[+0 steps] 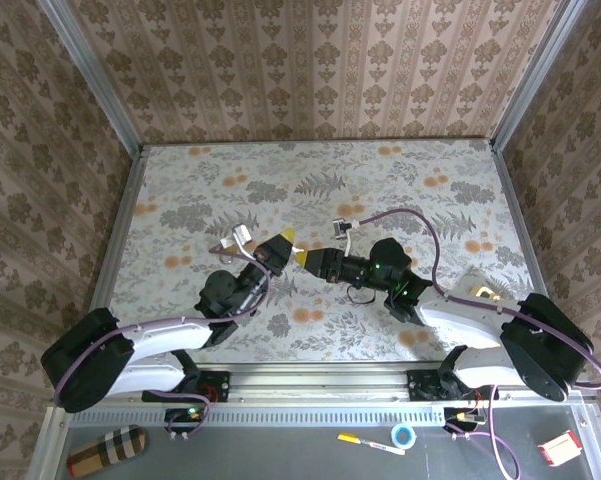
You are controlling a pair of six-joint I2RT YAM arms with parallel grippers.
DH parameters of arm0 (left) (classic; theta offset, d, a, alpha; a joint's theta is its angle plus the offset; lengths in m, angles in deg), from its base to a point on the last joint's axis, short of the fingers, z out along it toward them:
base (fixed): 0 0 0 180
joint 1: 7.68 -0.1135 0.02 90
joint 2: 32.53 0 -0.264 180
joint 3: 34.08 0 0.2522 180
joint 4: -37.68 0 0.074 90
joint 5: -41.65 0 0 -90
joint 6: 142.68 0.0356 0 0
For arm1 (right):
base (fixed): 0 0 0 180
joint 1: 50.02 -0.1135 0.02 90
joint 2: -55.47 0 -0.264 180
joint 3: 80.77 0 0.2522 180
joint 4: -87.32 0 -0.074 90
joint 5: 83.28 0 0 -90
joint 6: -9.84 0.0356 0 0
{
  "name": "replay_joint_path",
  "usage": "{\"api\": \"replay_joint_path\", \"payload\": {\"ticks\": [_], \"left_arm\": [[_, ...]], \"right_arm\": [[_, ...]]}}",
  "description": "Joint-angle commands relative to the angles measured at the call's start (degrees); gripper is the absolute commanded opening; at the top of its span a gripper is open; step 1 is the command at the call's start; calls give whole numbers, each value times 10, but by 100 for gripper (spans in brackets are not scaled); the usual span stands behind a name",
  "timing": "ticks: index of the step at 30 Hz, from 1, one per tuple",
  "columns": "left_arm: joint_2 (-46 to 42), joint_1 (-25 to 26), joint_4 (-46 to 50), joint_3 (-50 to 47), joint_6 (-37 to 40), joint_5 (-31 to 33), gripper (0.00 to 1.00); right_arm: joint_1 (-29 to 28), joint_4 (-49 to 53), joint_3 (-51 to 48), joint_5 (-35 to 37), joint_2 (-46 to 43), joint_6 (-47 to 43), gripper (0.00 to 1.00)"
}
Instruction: Unlock with the key
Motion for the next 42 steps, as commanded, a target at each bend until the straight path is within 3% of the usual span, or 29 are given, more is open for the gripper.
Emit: {"api": "replay_joint_path", "payload": {"ticks": [1,6,11,13,14,15,19,21,24,28,30,34,37,40,42], "left_arm": [[4,7,-22,-5,12,11,0],[13,9,-25,-4,9,11,0],[19,15,-26,-3,12,14,0],[22,15,-25,-6,9,14,0],[23,15,-24,-8,7,16,5],[22,14,-21,-12,4,19,16],[-8,0,35,-27,-18,21,69],[-44,-13,108,-27,-24,15,81],[-130,-56,280,-8,-27,-18,88],[-251,-133,652,87,36,-58,92],[-271,-184,789,133,83,-88,94],[-237,-324,979,207,199,-184,95],[-165,-389,1044,248,306,-230,95],[-62,-412,1093,297,393,-218,94],[2,-414,1095,327,413,-204,93]], "right_arm": [[-4,-23,2,-5,4,-1,26],[-4,-13,5,-1,1,-4,19],[-4,-1,16,-7,0,-3,1],[-4,26,23,-7,-8,-11,0],[-4,46,28,-7,-14,-17,0],[-4,71,34,-5,-22,-25,0],[-4,200,54,18,-59,-79,0],[-4,263,60,36,-79,-104,0],[-4,352,74,58,-103,-139,0],[-4,456,96,86,-124,-182,0],[-4,488,103,96,-132,-196,0],[-2,520,110,104,-143,-210,0],[-2,540,122,105,-142,-217,0],[-2,561,135,107,-135,-224,0],[-2,565,138,106,-134,-228,0]]}}
